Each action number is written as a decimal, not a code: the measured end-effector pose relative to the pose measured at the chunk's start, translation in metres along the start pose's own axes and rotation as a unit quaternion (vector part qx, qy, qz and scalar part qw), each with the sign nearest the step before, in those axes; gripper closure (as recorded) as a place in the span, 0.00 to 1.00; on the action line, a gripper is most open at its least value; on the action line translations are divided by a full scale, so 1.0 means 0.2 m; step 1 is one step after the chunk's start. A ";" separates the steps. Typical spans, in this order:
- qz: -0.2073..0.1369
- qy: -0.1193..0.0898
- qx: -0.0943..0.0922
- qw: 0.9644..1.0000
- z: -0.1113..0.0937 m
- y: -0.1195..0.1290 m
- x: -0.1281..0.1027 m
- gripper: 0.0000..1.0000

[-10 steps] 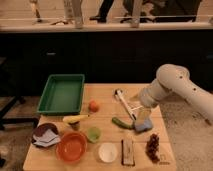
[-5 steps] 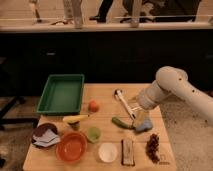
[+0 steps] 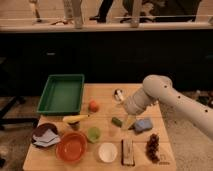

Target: Place banana in paper cup

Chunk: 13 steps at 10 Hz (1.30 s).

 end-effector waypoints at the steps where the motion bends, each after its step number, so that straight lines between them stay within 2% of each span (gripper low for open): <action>1: -0.007 -0.001 0.012 1.000 0.04 0.00 -0.05 0.20; 3: -0.015 -0.001 0.025 1.000 0.12 0.00 -0.11 0.20; 4: -0.018 -0.002 0.026 1.000 0.19 0.00 -0.15 0.20; 7: -0.021 -0.012 0.016 1.000 0.32 0.01 -0.22 0.20; 13: -0.019 -0.012 0.017 1.000 0.32 0.01 -0.22 0.20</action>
